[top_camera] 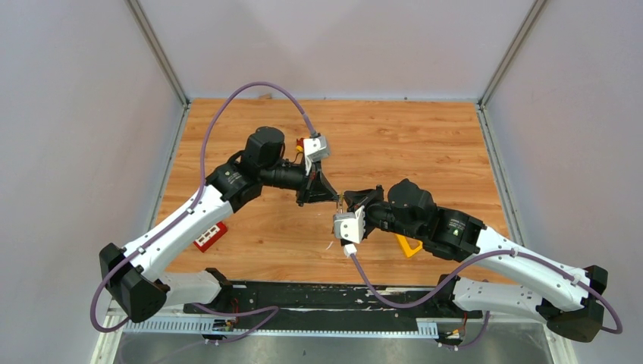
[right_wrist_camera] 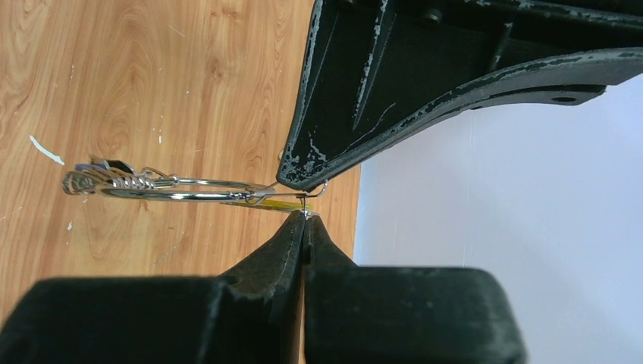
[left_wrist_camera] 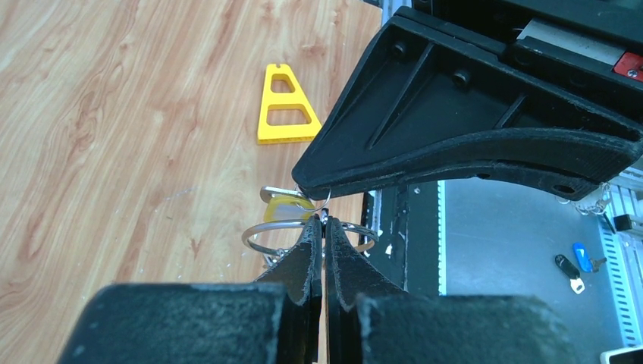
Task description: Put the keys on the keyring
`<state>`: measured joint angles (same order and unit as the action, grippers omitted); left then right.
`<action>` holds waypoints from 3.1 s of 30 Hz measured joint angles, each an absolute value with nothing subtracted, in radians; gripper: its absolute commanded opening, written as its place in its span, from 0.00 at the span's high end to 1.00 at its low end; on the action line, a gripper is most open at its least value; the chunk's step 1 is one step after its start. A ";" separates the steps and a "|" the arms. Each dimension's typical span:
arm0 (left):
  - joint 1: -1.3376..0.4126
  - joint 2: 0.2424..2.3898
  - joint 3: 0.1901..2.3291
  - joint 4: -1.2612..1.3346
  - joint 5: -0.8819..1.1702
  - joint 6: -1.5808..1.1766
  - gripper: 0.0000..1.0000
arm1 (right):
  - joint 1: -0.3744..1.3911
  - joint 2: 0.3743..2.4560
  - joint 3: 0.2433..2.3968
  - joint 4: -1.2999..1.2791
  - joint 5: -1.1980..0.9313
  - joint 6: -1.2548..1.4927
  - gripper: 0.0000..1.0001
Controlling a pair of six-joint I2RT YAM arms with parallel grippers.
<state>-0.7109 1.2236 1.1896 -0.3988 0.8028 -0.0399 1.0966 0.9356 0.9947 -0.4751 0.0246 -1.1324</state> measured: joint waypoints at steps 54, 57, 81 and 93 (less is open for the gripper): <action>-0.706 1.230 1.178 -0.386 0.804 -0.051 1.00 | 1.097 0.946 0.984 -0.478 0.000 -1.132 1.00; -0.706 1.233 1.178 -0.388 0.800 -0.055 1.00 | 1.097 0.946 0.984 -0.482 0.000 -1.132 1.00; -0.705 1.259 1.178 -0.400 0.748 -0.060 1.00 | 1.116 0.947 0.980 -0.488 0.030 -1.137 1.00; -0.704 1.208 1.163 -0.408 0.836 0.043 1.00 | 1.116 0.933 0.967 -0.480 0.076 -1.158 1.00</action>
<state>-0.7044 1.2079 1.1629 -0.4080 0.8360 0.0433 1.1160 0.9329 0.9672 -0.4801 0.0761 -1.1584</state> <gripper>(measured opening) 0.007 0.009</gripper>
